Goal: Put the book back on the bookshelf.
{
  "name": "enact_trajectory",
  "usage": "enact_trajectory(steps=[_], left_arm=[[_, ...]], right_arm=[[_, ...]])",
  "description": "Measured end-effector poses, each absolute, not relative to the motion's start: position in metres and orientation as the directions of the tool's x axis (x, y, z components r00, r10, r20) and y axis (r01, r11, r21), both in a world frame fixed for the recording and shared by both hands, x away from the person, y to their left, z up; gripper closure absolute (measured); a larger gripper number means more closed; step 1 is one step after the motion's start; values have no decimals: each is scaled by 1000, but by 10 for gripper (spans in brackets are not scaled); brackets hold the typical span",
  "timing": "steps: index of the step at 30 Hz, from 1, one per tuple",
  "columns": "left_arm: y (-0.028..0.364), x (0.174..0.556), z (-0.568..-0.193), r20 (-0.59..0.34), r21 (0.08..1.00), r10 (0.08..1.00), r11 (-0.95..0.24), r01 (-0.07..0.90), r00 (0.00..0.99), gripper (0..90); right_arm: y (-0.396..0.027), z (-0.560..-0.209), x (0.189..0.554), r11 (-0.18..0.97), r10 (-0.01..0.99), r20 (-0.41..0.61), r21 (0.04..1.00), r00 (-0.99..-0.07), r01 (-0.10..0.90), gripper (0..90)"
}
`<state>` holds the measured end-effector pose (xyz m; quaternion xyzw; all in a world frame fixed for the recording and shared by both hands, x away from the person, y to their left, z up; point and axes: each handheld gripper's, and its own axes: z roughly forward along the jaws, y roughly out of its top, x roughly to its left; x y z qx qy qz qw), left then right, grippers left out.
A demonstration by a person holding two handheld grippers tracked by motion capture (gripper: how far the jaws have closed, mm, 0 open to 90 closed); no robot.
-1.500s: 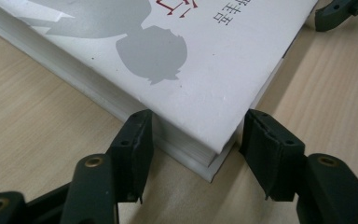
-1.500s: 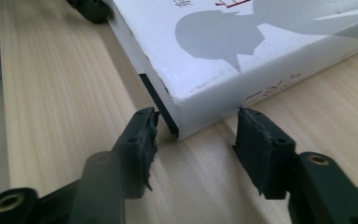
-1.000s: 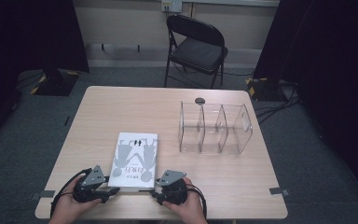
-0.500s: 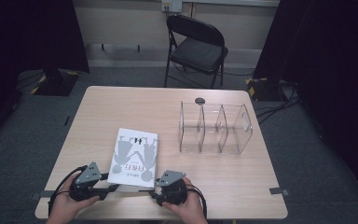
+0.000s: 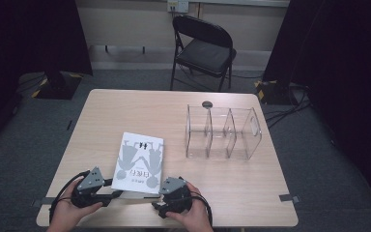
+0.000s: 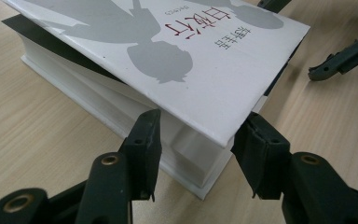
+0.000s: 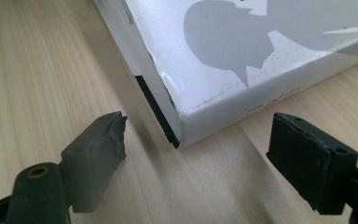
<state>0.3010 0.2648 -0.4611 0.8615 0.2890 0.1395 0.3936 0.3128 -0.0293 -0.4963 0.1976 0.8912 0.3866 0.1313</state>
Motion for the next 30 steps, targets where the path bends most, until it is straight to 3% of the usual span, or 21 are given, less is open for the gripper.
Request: enact_trajectory(steps=[3,17,30], left_arm=[[265,301,-458,1,769,608,-508,388,794,528],[265,303,-455,8,769,603,-514,381,798,529],[264,304,-452,1,760,600,-520,389,800,530]], right_arm=[[-30,-492,313,589,465,-49,762,-884,268,180],[-14,-474,311,559,451,-76,801,-889,215,179],[11,-472,312,587,431,-149,796,-890,152,156]])
